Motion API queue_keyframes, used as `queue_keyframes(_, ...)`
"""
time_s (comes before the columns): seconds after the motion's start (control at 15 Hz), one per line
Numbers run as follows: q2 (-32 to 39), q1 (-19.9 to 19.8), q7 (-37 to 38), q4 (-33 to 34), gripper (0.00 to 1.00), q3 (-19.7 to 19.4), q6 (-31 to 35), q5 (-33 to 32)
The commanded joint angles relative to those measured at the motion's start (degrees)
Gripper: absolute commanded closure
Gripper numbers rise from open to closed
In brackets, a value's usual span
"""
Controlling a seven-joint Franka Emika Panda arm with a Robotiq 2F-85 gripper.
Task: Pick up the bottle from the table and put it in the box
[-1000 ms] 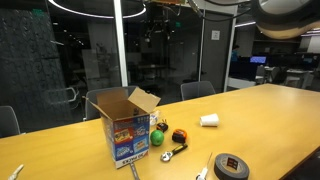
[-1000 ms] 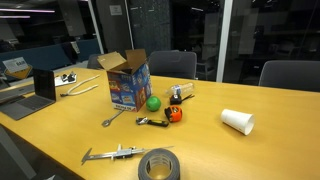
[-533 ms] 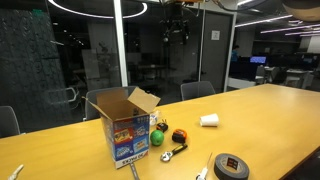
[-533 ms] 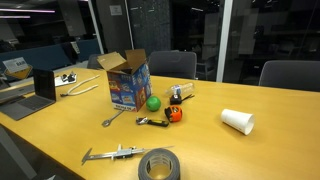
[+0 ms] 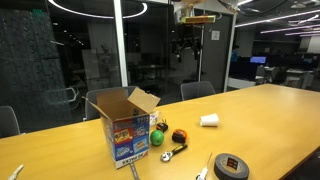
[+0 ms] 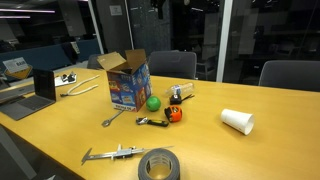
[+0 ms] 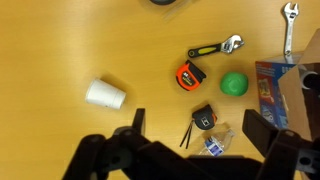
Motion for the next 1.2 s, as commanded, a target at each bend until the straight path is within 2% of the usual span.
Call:
queue_keyframes(0.0,-8.1,-1.8,2.3,-14.2,0.0,-0.7,7.2,1.1)
queue_keyframes(0.13,-11.3,-2.7,2.4,-20.1,0.0,-1.0,9.1,2.0)
queue_keyframes(0.2,-12.9,-1.9,2.5,-22.8,0.0,-2.4,9.5,2.3)
queue_keyframes(0.4,-18.9,-2.2,2.7,-31.6,0.0,-3.4,11.4,3.0)
queue_keyframes(0.87,-36.2,-3.1,3.7,-53.2,0.0,-4.8,11.4,2.7)
queue_keyframes(0.93,-28.8,-2.9,2.9,-45.0,0.0,-4.2,8.5,2.0)
queue_keyframes(1.13,-34.1,-3.3,2.9,-51.3,0.0,-4.3,9.5,2.0)
